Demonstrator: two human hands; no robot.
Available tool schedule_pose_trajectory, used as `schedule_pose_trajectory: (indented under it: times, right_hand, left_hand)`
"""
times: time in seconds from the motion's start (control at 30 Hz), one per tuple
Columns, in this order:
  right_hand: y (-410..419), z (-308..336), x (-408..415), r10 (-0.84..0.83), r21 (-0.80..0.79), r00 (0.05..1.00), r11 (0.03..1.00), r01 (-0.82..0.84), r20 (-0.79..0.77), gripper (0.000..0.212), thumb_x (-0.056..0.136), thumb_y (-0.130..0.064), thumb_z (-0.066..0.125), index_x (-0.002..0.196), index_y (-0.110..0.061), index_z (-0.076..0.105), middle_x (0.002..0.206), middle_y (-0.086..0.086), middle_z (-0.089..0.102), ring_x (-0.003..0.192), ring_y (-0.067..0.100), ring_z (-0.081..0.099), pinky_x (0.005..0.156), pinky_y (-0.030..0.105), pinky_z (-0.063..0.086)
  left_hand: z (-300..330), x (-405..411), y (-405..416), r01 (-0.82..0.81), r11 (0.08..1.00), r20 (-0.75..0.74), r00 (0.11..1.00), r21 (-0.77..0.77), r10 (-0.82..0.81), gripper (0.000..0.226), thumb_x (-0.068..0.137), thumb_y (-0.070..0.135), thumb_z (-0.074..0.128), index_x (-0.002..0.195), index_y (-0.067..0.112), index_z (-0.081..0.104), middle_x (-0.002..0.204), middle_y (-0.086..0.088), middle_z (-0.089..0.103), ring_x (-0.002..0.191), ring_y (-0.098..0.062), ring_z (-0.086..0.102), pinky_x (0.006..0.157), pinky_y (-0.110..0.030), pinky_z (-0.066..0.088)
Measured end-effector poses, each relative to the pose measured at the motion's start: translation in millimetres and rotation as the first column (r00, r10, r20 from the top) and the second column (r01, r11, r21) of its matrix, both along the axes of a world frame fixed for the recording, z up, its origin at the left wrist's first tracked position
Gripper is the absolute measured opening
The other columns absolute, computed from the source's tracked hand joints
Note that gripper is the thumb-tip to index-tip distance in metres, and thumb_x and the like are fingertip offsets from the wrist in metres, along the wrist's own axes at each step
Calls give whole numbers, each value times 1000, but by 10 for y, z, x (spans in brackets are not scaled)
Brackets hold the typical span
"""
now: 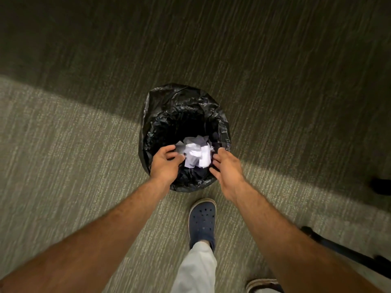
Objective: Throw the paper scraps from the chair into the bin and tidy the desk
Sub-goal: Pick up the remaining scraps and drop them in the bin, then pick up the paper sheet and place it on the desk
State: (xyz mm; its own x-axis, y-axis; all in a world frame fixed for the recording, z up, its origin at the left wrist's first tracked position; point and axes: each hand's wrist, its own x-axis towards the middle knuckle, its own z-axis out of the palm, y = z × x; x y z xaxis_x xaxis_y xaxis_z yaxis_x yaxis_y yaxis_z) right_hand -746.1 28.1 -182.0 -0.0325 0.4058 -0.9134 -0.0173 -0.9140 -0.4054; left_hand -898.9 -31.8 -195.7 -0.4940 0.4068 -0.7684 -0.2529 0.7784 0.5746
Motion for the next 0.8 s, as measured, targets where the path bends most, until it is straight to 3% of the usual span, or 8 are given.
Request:
schedule_pose_trajectory:
  times: [0.07, 0.2, 0.33, 0.43, 0.57, 0.8]
  right_hand:
    - [19, 73, 84, -9, 0, 1000, 1000, 9, 3, 26, 106, -32, 48, 126, -18, 57, 118, 1, 62, 112, 18, 57, 99, 36, 51]
    - [145, 320, 331, -37, 75, 999, 996, 37, 2, 17, 105, -36, 48, 102, -26, 62, 119, 0, 64, 105, 10, 60, 92, 33, 53]
    - [343, 585, 805, -128, 179, 989, 977, 113, 77, 20, 104, -37, 49, 100, -25, 65, 118, 1, 68, 108, 16, 61, 87, 40, 55]
    - [513, 813, 1325, -213, 220, 968, 959, 181, 132, 21, 104, -38, 49, 95, -26, 64, 115, 3, 69, 104, 18, 63, 80, 39, 57]
    - [668, 1176, 2200, -347, 272, 925, 915, 297, 157, 22, 104, -37, 48, 101, -22, 64, 117, 5, 69, 107, 21, 63, 84, 43, 57]
    - [618, 1773, 3661, -484, 341, 826, 858, 384, 289, 21, 102, -36, 51, 91, -27, 66, 102, -4, 70, 92, 13, 62, 84, 41, 56]
  left_hand:
    - [98, 68, 64, 29, 1000, -10, 1000, 6, -29, 46, 91, 15, 73, 134, 15, 56, 119, -2, 65, 102, -16, 63, 81, -25, 49]
    - [342, 296, 308, 83, 995, -40, 996, 47, -81, 43, 92, 10, 72, 132, 12, 57, 124, -8, 64, 107, -18, 61, 81, -24, 45]
    - [609, 734, 661, 190, 974, -48, 981, 119, -186, 42, 90, 8, 72, 130, 11, 59, 122, -10, 65, 100, -13, 63, 73, -12, 46]
    - [830, 1254, 955, 251, 950, -33, 968, 184, -249, 38, 88, 5, 74, 123, 11, 61, 122, -14, 65, 104, -16, 63, 79, -15, 46]
    - [1210, 2145, 1283, 342, 908, -5, 936, 243, -351, 38, 87, 4, 74, 121, 14, 61, 123, -15, 65, 104, -18, 63, 85, -24, 47]
    - [1873, 3584, 1527, 480, 824, 13, 862, 301, -507, 42, 88, 3, 73, 128, 8, 60, 124, -14, 63, 95, -8, 62, 78, -13, 47]
